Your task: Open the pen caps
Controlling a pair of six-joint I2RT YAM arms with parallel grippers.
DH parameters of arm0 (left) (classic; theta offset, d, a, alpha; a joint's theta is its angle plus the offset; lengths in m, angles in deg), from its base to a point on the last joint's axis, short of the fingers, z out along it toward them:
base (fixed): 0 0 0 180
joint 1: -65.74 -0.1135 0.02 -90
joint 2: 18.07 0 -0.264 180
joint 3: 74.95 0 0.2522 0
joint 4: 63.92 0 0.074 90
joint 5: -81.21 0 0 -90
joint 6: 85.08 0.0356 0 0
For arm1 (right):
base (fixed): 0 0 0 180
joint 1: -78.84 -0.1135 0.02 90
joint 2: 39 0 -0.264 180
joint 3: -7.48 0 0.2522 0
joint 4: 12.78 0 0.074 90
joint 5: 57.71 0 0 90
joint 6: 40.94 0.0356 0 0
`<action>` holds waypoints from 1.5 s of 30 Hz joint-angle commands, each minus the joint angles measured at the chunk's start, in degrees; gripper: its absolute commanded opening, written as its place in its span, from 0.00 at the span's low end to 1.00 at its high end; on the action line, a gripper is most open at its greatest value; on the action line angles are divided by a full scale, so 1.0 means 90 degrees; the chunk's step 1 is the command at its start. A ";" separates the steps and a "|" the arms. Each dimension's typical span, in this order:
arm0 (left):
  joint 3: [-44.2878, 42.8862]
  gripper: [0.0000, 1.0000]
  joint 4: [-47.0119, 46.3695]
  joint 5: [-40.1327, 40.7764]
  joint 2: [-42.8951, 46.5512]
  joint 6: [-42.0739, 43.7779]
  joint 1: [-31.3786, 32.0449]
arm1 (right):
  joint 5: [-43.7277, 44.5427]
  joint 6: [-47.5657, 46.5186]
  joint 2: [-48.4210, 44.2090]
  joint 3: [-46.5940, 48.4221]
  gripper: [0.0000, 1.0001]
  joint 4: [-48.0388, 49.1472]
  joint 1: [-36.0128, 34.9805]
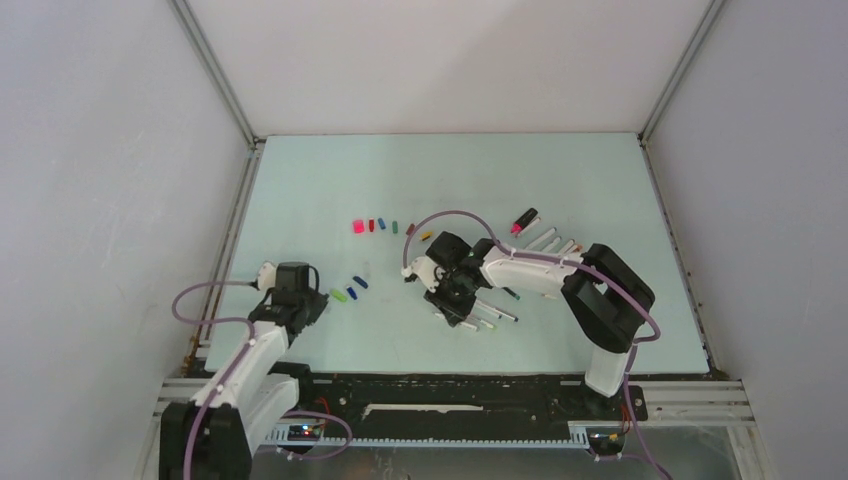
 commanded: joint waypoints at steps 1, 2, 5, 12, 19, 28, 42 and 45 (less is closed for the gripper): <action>-0.0136 0.02 0.0242 0.0202 -0.0527 -0.0075 -0.0024 | 0.0198 -0.0109 -0.0003 0.0025 0.17 0.0154 0.0045; -0.0132 0.04 0.0241 0.0199 -0.0553 -0.0077 -0.0024 | 0.0198 -0.0110 -0.0003 0.0025 0.18 0.0164 0.0039; -0.0135 0.24 0.0383 0.0344 -0.0508 -0.0169 -0.0023 | 0.0182 -0.0129 -0.0025 0.0025 0.21 0.0161 0.0046; -0.0306 0.51 0.0759 0.0467 -0.0291 -0.0252 -0.0025 | -0.0130 -0.0218 -0.0253 0.0117 0.37 -0.0003 0.0110; -0.0965 0.63 0.1419 0.0479 0.0467 -0.0006 -0.0024 | -0.0536 -0.0761 -0.1243 0.0201 0.41 -0.0358 0.0517; -0.1854 0.95 -0.0407 -0.2059 0.1096 0.2316 -0.0025 | -0.1328 -0.1876 -0.3567 0.0280 0.47 -0.0584 0.3435; -0.4146 1.00 0.0012 -0.2413 0.0394 0.3069 -0.0252 | -0.2872 0.0285 -0.4821 0.0667 1.00 0.0232 0.7988; -0.4435 1.00 0.0152 -0.2490 0.0396 0.3212 -0.0262 | -0.1953 0.0664 -0.5047 0.0932 1.00 0.0162 0.7966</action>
